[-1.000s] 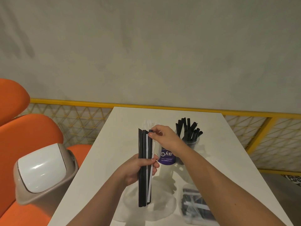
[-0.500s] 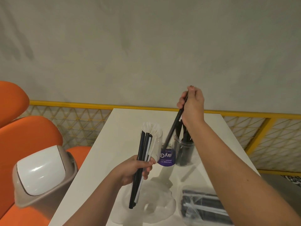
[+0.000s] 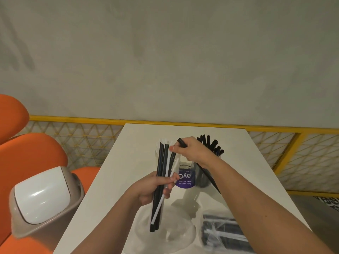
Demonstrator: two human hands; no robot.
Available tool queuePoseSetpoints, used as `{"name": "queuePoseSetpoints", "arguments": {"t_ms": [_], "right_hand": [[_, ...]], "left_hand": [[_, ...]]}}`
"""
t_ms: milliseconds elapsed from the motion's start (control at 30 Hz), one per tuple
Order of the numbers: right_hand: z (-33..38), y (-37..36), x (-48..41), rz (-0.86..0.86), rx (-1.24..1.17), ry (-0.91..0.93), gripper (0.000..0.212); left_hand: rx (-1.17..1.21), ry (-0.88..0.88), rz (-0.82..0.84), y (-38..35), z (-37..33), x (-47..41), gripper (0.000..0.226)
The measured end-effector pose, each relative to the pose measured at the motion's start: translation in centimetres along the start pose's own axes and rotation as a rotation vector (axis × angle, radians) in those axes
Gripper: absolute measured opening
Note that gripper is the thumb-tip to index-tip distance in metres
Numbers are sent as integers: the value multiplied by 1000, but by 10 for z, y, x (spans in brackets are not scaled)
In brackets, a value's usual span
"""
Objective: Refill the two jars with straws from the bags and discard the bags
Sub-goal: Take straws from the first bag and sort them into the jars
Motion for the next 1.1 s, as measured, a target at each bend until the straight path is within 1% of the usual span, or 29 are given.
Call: {"name": "queuePoseSetpoints", "arguments": {"t_ms": [67, 167, 200, 233, 300, 333, 367, 400, 433, 467, 500, 567, 600, 667, 733, 900, 1000, 1067, 1100], "right_hand": [[0, 7, -3, -111, -104, 16, 21], [0, 27, -9, -331, -281, 25, 28], [-1, 32, -12, -351, -352, 2, 30], [-2, 34, -15, -322, -423, -20, 30], [-3, 30, -17, -183, -477, -47, 25], [-2, 27, -16, -125, -453, -44, 22], [1, 27, -15, -106, -413, -28, 20], [4, 30, -13, -127, -384, -3, 20], [8, 35, -13, -181, -383, 27, 21], [11, 43, -13, -247, -430, 54, 21], [14, 53, -13, -318, -519, 77, 20], [18, 76, -15, -466, -719, 140, 13], [19, 87, -16, -537, -760, 180, 11], [16, 101, -18, -615, -711, 246, 13], [11, 104, -21, -631, -610, 283, 14], [-11, 97, -31, -671, -401, 346, 13], [-29, 86, -36, -641, -324, 322, 8], [-44, 78, -41, -585, -250, 240, 2], [-49, 76, -42, -563, -198, 189, 5]], "left_hand": [[-33, -3, -2, -2, -2, -2, 8], [-83, -8, 0, -5, -2, -5, 13], [-93, -9, 1, -6, -3, -6, 16], [-104, -17, 2, -7, -4, -8, 15], [-109, -40, -8, -11, -6, -14, 9], [-104, -51, -20, -13, -8, -16, 7], [-103, -62, -28, -14, -9, -19, 7], [-109, -73, -35, -16, -11, -20, 10], [-124, -83, -38, -16, -12, -22, 18], [-145, -81, -41, -16, -14, -23, 27], [-158, -71, -41, -16, -16, -24, 30], [-139, -33, -48, -12, -16, -24, 22], [-121, -15, -59, -10, -15, -24, 19], [-84, -10, -108, -4, -14, -24, 16], [-30, -20, -149, 0, -12, -24, 13], [18, -50, -149, -3, -13, -24, 16], [18, -69, -139, -6, -16, -23, 18], [41, -67, -130, -7, -17, -23, 21], [52, -66, -124, -7, -18, -22, 22]]}}
Point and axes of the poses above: each hand's wrist, its own x-axis away from the middle knuckle, its own y-axis out of the back of the hand, z = x × y, the point moved 2 cm from there along -x, towards the middle knuckle, and after that the axes turned 6 degrees about -y, right-handed, at the moved point
